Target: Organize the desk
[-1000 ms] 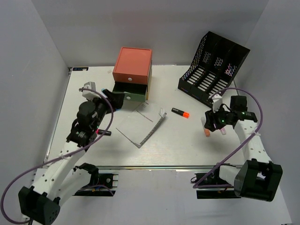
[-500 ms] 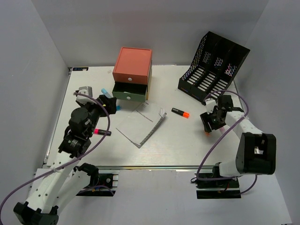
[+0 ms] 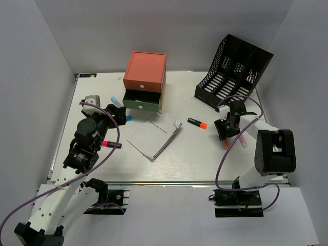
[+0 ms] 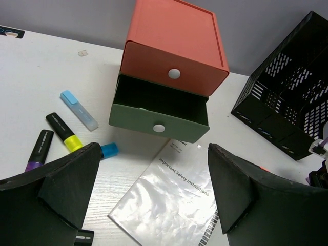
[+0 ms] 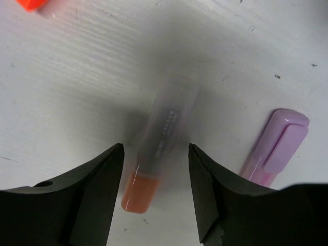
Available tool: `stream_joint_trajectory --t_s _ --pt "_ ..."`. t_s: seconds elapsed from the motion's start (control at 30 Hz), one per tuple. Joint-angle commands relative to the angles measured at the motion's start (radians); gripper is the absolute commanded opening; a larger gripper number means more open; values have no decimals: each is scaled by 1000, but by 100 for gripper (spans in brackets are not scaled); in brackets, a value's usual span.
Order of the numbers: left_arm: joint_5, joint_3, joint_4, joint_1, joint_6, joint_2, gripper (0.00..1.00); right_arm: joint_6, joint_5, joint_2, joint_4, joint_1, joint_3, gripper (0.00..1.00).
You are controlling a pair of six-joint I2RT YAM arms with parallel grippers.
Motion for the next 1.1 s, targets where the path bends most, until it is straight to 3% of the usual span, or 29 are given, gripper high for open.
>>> stream_joint_trajectory --t_s 0.0,0.37,0.7,0.97,1.07 --pt "-17 22 -6 4 9 -4 95 29 22 18 37 2 40 58" --pt "-31 19 -6 4 4 4 95 16 -7 42 38 -1 19 43" --pt "-59 15 -9 4 1 13 95 -49 -19 1 17 2 14 18" --pt "-71 6 -8 4 -20 36 95 -190 -238 -132 -164 79 195 0" --pt "-89 12 -15 4 -16 51 95 -229 -299 -140 -199 149 305 0"
